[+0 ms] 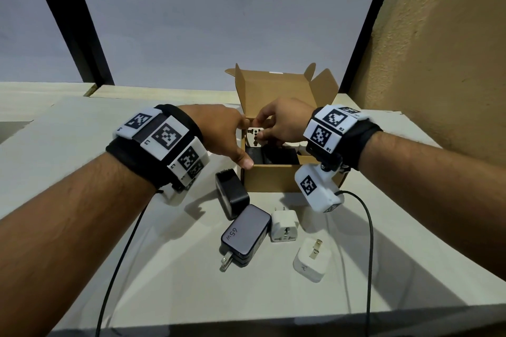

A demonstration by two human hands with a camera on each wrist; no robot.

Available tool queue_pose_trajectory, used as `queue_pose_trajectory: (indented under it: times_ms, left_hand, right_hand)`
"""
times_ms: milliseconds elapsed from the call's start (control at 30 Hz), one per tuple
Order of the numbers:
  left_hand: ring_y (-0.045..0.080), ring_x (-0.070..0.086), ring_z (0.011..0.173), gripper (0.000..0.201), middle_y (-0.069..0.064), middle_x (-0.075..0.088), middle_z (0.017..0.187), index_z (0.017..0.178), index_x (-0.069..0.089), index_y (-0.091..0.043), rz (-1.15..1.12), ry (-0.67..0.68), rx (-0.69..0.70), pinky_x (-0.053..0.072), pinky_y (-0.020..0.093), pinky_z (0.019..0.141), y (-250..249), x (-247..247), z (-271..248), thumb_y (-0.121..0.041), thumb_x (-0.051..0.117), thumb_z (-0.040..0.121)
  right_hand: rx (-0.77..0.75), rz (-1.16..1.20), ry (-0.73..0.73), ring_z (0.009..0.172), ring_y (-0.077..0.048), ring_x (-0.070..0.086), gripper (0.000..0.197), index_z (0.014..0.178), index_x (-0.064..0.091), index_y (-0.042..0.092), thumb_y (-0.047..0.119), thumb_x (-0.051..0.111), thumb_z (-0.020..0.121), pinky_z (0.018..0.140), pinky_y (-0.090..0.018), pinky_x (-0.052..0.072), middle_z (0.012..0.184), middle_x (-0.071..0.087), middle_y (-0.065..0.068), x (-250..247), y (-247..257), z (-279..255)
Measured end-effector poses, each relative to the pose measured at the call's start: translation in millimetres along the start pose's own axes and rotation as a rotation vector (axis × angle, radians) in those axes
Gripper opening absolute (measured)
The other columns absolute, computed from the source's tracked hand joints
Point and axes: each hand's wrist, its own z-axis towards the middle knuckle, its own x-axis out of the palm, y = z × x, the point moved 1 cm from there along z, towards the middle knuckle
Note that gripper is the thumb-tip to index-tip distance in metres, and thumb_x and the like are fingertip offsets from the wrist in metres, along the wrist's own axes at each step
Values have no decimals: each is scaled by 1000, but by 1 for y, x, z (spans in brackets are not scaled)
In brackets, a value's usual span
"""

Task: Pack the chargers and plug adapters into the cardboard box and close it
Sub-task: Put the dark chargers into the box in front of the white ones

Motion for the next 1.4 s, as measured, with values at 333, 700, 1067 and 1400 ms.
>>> queue_pose_trajectory:
  times_ms: [333, 700, 1067, 1400]
  left_hand:
    - [23, 43, 130, 98, -1, 44, 146, 145, 33, -22, -28, -9, -21, 32, 36, 105, -1, -1, -1, -65, 67, 64]
    - [20, 49, 120, 83, -1, 52, 137, 144, 38, -24, 25, -58, -42, 35, 28, 92, -6, -5, -9, -54, 69, 73]
    - [22, 42, 130, 97, -3, 42, 147, 145, 32, -26, 12, -19, -49, 31, 37, 106, -5, -2, -8, -67, 65, 64]
    - [23, 35, 136, 99, -2, 34, 152, 146, 32, -22, 61, -2, -63, 26, 40, 110, -7, -4, -3, -70, 63, 64]
  right_hand:
    - [17, 24, -33, 81, -13, 68, 32, 108, 69, 23, 28, 78, 78, 82, -34, 57, 93, 73, 3, -13, 0, -8]
    - [-507, -173, 299, 76, 8, 54, 30, 113, 68, 30, 31, 71, 83, 66, -2, 38, 89, 60, 23, -3, 51, -113]
    - [-609, -344, 402, 118, -15, 52, 55, 133, 53, 29, 23, 73, 82, 97, -27, 46, 127, 60, 7, 28, 50, -107]
    - [-756, -514, 457, 123, -18, 52, 61, 139, 49, 26, 26, 73, 82, 102, -35, 45, 131, 60, 4, 32, 55, -102]
